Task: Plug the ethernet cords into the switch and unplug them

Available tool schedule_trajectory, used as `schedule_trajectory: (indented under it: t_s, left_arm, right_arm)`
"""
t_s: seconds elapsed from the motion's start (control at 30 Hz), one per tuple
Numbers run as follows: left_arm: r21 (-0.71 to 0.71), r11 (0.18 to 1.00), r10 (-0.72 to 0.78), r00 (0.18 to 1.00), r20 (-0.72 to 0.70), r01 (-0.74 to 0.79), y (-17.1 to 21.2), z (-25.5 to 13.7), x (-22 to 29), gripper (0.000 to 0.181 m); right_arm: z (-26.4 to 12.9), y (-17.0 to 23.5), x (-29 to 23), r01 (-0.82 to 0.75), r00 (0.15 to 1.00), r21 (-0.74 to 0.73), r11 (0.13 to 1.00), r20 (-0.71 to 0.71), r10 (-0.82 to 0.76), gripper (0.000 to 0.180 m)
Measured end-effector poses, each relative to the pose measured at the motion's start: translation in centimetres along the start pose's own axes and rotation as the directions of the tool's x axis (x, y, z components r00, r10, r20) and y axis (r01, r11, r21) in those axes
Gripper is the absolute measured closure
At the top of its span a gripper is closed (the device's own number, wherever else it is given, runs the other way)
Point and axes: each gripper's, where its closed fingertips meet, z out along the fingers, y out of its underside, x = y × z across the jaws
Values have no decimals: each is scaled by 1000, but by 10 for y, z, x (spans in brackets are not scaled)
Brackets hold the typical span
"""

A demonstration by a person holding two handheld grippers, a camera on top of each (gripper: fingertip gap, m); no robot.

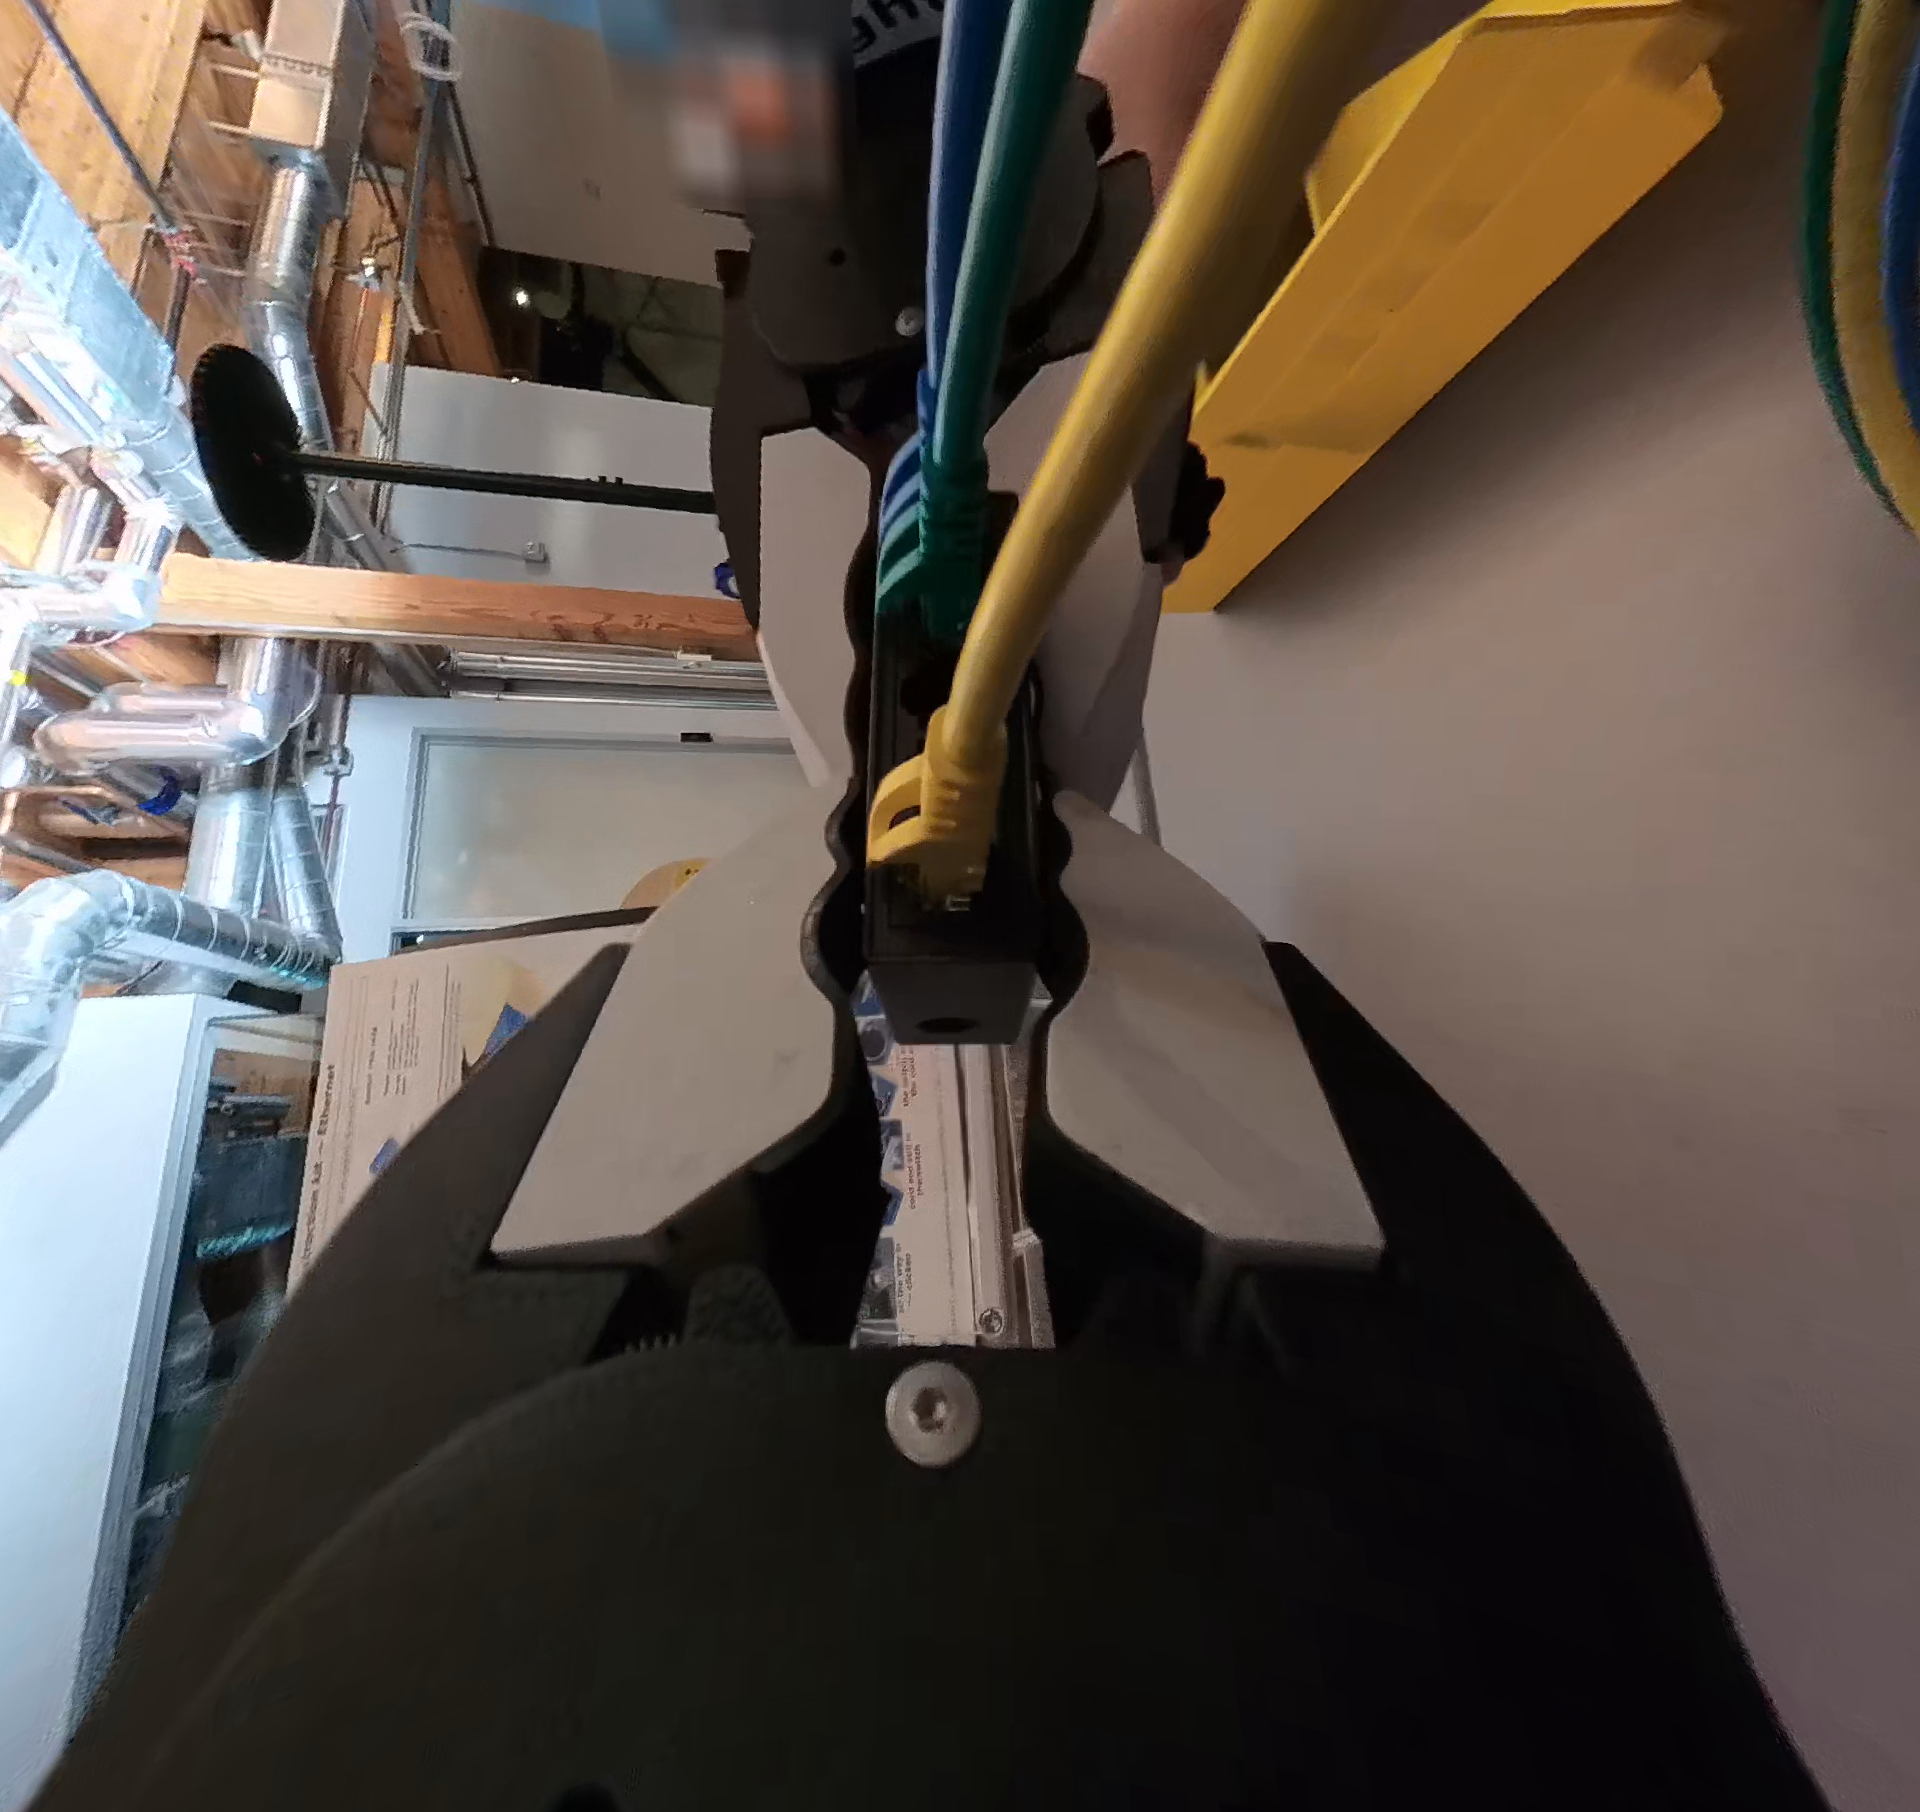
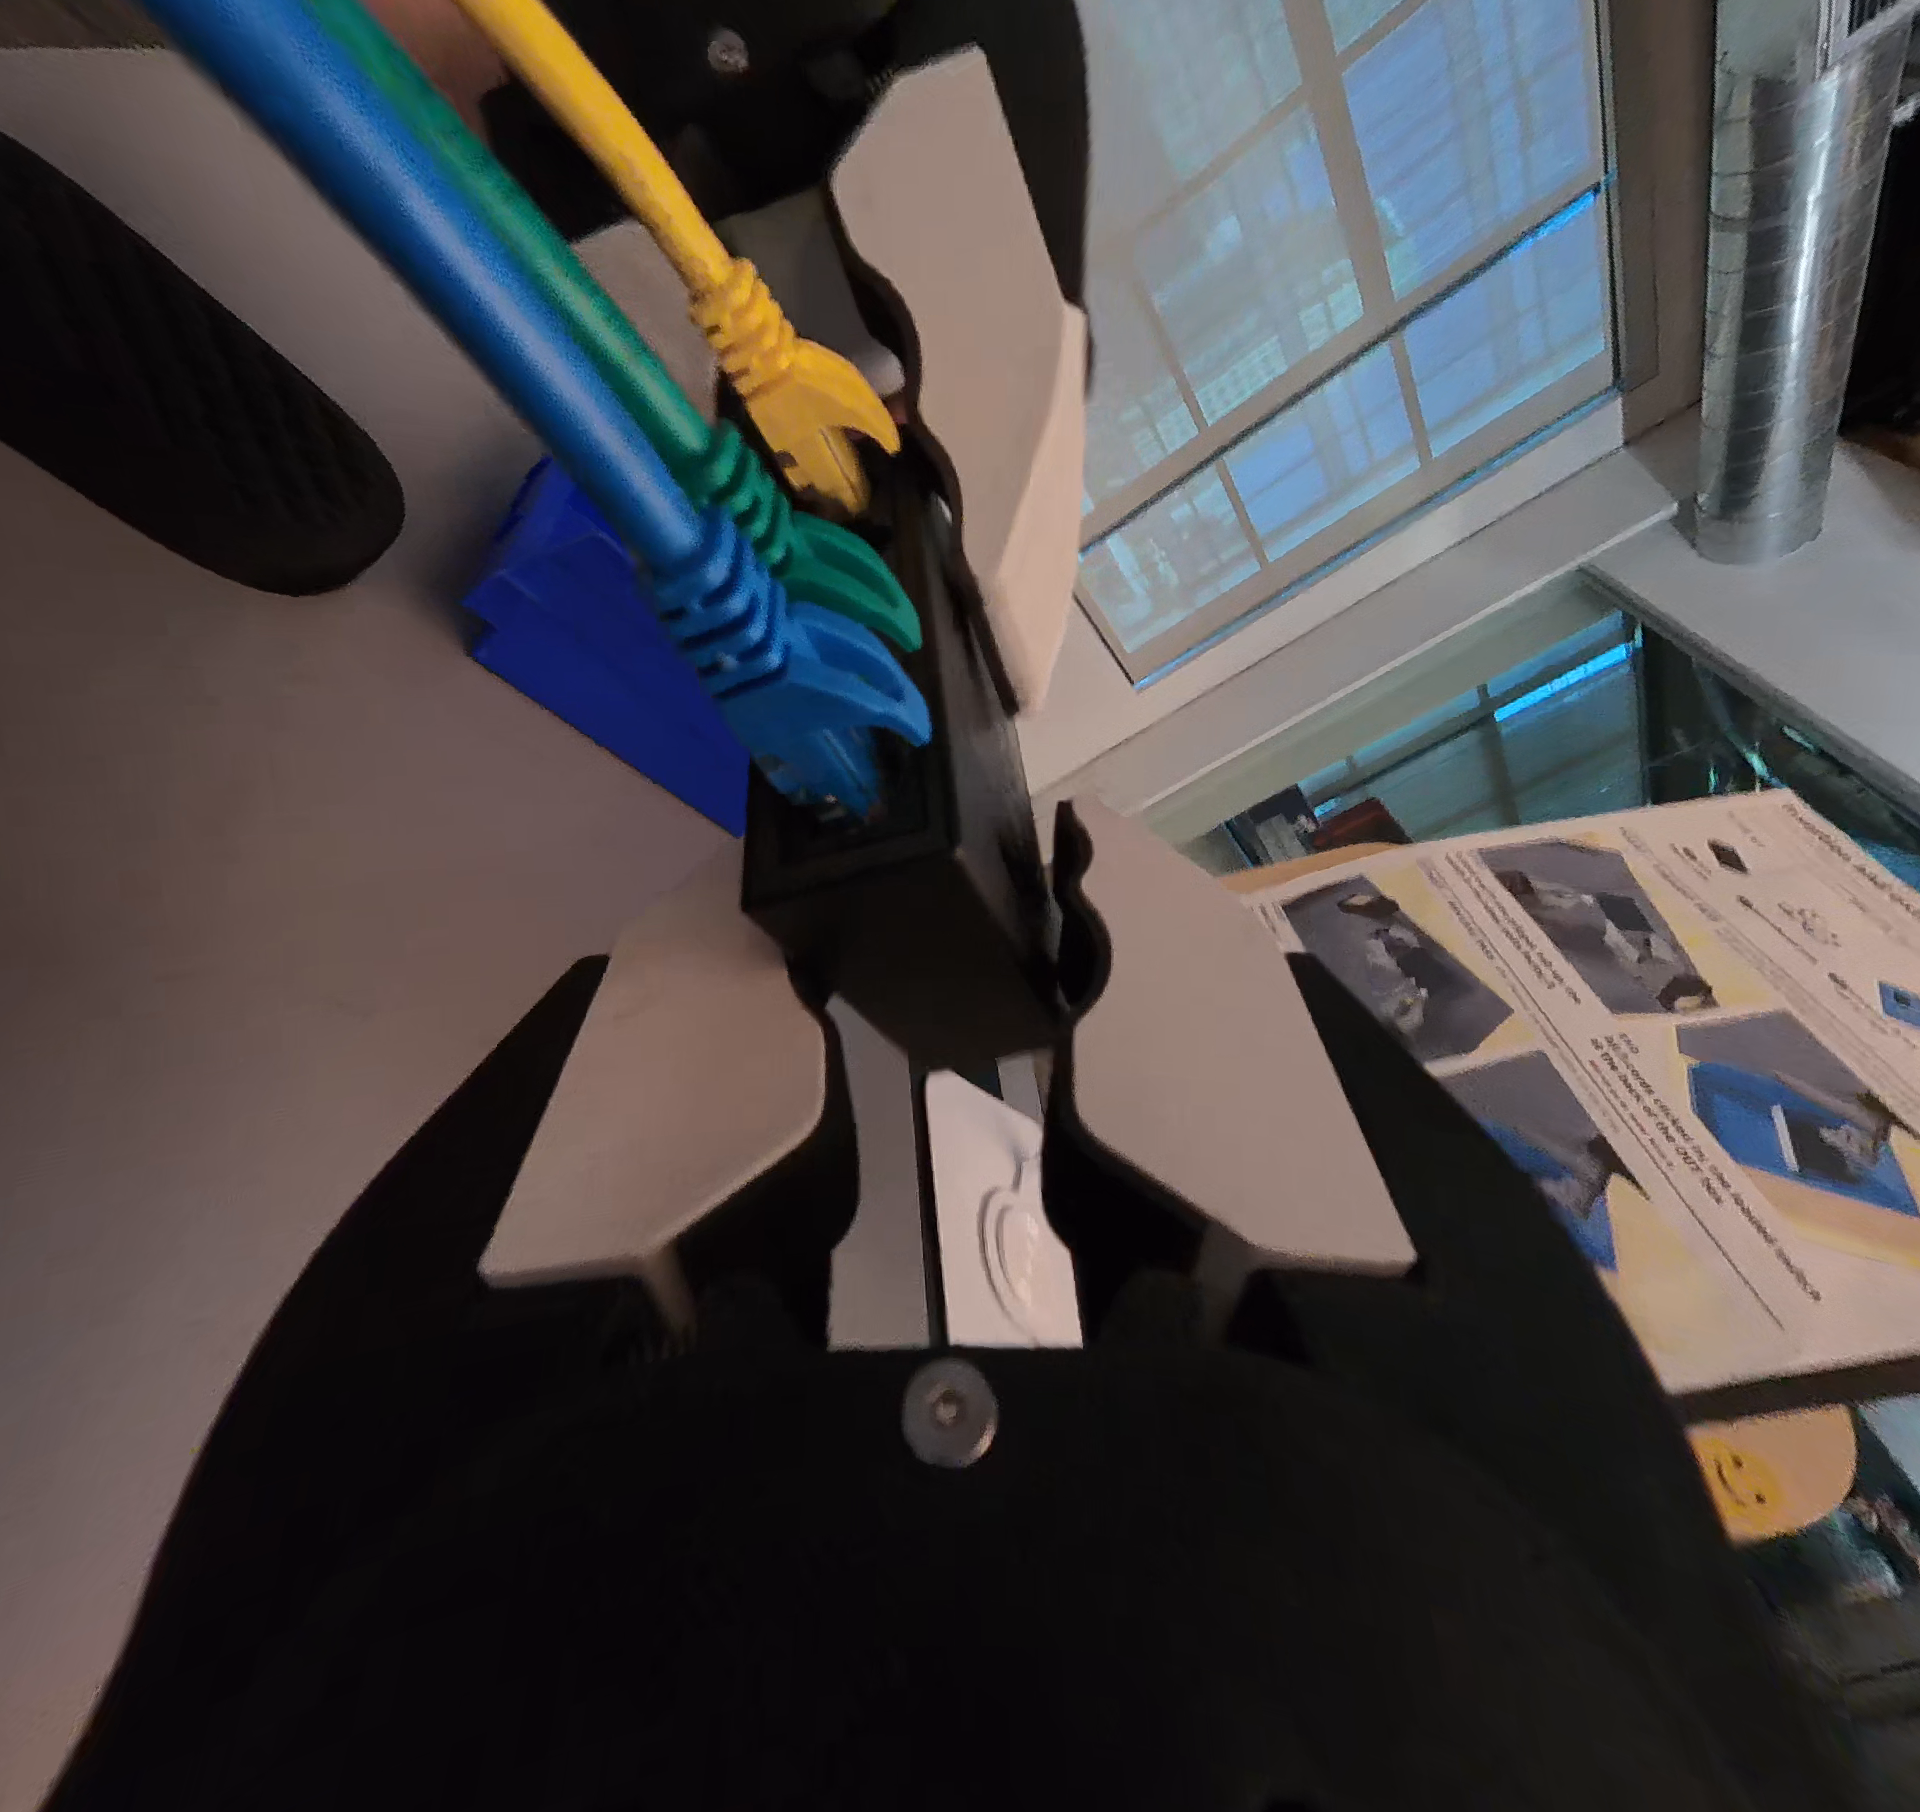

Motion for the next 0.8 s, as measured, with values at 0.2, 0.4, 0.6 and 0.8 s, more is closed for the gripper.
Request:
schedule_trajectory:
  t_s: [0.2,0.4,0.6,0.8]
  left_arm:
    - [-73,995,-65,991,118,74,22,-7,-16,153]
    - [-141,982,-103,985,140,122,33,-7,-18,152]
    - [-138,986,-81,991,111,96,21,5,-11,152]
    - [-52,993,-98,975,201,110,14,1,-24,149]
  right_arm:
    - [-27,13,31,-148,985,-53,988,-98,143,141]
    - [-35,5,35,87,985,-266,960,-119,-122,130]
    - [-11,6,17,291,944,-357,888,-42,-326,147]
    - [-14,-5,25,401,885,-346,848,-92,-456,152]
